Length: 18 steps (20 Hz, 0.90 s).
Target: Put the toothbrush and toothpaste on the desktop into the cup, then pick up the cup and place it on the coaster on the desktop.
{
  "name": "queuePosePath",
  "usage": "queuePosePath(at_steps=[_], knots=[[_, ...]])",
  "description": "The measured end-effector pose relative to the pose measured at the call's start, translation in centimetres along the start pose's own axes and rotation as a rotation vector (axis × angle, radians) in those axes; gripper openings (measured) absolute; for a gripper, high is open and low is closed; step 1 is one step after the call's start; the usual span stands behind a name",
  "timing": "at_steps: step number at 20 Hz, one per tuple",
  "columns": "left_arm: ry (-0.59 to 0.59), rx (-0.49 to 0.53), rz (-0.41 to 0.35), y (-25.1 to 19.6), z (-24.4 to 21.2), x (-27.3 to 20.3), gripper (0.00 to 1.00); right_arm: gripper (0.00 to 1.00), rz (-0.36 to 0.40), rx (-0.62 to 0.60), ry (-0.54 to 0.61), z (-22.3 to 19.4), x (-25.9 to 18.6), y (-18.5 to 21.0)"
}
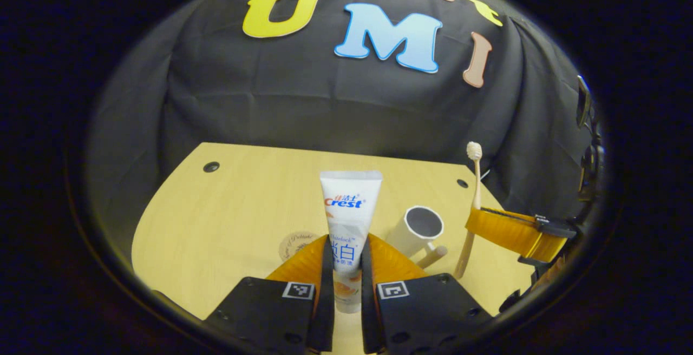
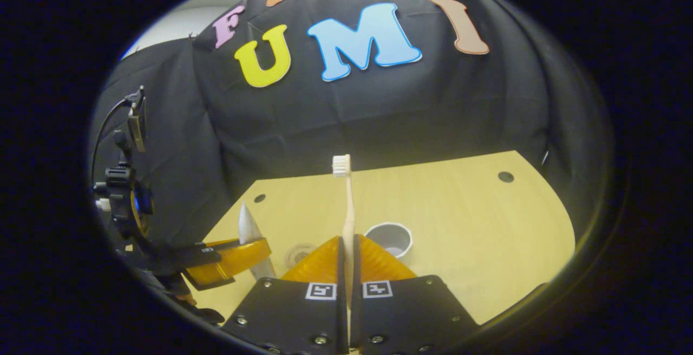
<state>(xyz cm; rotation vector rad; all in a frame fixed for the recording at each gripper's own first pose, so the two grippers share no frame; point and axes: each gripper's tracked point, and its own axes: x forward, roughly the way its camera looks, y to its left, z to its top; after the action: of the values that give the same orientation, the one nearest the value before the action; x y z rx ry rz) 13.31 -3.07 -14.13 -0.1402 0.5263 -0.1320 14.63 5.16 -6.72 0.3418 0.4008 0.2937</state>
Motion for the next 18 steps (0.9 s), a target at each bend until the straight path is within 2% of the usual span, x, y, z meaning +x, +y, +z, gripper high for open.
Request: queuePosePath(at_steps=[4,8,13,18], knots=[[-0.117,-0.011,-0.017,-1.6,3.4,1.3,0.28,0.03,-0.009,-0.04,-0.099,3.1,3.3,-1.1],[-0.191,-0.028,-0.045,-2.7,5.4,1.7,0.27,0.03,-0.025,-0.068,-0.14,4.0,6.6,-2.0],[-0.201,-0.047,-0.07,-3.1,5.6,1.6,0.29,0.03,-0.077,-0.173,-0.079,0.9,10.1,-3.3],[-0.182,-0.038,-0.077,-3.0,5.3,2.2,0.28,0.04,-0.118,-0.252,-0.026,-0.6,10.8,-4.4]])
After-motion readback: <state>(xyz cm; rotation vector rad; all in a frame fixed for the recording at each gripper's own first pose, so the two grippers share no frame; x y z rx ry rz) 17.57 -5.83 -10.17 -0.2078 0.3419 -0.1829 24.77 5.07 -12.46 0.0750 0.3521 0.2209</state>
